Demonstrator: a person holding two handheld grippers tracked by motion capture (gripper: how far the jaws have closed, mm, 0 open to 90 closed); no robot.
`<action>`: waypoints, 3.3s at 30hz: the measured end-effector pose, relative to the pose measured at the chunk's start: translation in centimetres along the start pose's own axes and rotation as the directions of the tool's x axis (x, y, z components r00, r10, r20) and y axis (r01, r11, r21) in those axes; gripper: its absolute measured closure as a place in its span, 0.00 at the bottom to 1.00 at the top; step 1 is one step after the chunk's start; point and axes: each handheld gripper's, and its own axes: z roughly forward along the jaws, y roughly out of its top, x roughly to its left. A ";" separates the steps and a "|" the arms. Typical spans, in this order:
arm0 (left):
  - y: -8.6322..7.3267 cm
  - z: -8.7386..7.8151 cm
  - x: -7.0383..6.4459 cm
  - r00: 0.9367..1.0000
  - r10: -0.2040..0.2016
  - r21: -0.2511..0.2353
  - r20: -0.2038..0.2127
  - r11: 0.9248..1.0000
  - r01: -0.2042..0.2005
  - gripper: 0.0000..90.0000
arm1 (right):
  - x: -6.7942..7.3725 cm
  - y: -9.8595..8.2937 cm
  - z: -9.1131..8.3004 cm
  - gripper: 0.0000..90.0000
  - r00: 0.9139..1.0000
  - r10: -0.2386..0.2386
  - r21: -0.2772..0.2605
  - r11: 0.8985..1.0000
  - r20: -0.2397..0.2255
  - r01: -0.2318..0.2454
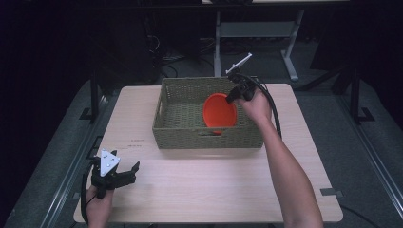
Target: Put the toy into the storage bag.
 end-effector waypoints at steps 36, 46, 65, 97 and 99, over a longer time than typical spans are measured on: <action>0.1 0.2 0.1 1.000 -0.004 0.003 0.001 1.000 0.004 0.14 | -1.8 -1.1 2.5 0.79 0.997 0.068 0.074 0.995 -0.018 -0.067; 0.0 0.1 0.2 1.000 -0.005 0.003 -0.001 1.000 0.005 0.14 | -1.8 -1.1 2.5 0.68 0.997 0.068 0.085 0.994 -0.023 -0.066; -0.1 0.0 0.1 1.000 0.001 0.006 -0.002 1.000 -0.001 0.14 | -2.0 -2.4 0.1 0.61 0.997 0.067 0.034 0.997 -0.040 -0.066; -0.1 0.0 -0.1 1.000 -0.002 0.010 -0.005 1.000 0.002 0.14 | -2.5 -7.2 -4.1 0.41 0.976 0.085 -0.100 0.989 -0.200 -0.107; -0.1 0.0 -0.1 1.000 -0.001 0.011 -0.005 1.000 0.001 0.14 | -2.5 -7.5 -4.5 0.41 0.976 0.076 -0.108 0.989 -0.205 -0.100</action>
